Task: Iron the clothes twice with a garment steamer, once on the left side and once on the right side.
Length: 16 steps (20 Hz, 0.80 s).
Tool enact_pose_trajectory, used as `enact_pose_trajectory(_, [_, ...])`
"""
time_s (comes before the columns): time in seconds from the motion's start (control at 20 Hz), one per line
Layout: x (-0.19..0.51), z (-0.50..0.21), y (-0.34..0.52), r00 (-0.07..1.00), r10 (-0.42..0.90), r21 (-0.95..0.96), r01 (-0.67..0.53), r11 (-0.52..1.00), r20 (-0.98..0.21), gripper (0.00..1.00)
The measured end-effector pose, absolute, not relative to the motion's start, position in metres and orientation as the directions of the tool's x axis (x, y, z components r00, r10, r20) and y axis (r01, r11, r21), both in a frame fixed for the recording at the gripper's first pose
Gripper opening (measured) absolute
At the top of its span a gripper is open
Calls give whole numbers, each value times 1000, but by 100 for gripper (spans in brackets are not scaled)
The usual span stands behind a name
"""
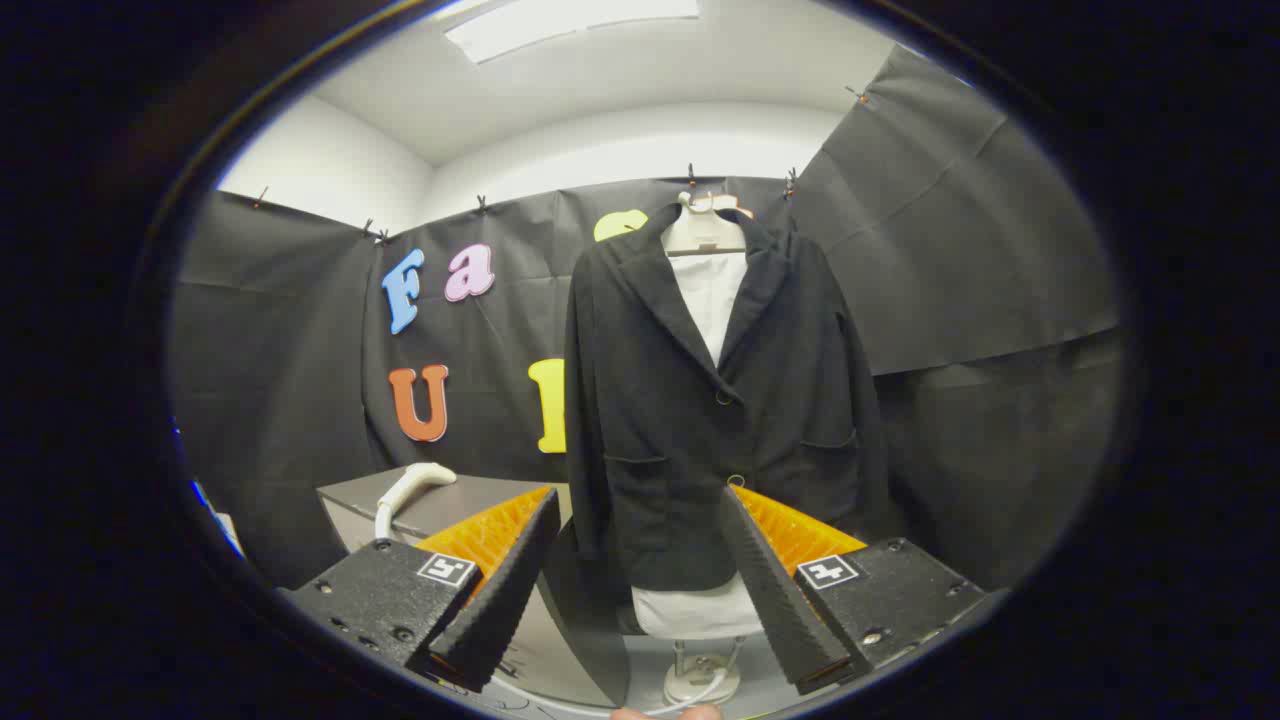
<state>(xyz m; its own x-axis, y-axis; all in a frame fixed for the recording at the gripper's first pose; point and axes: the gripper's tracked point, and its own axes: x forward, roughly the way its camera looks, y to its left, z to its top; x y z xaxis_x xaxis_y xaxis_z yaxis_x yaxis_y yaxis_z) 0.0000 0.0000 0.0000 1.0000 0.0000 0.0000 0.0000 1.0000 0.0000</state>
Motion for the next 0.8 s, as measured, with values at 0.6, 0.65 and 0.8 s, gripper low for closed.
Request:
enact_pose_trajectory(0.6, [-9, -10, 17, 998, -25, -17, 24, 1000, -64, 100])
enact_pose_trajectory(0.65, [-9, -10, 18, 997, -30, -16, 29, 999, -70, 100])
enact_pose_trajectory(0.8, [-5, -17, 26, 995, -50, -16, 48, 999, -89, 100])
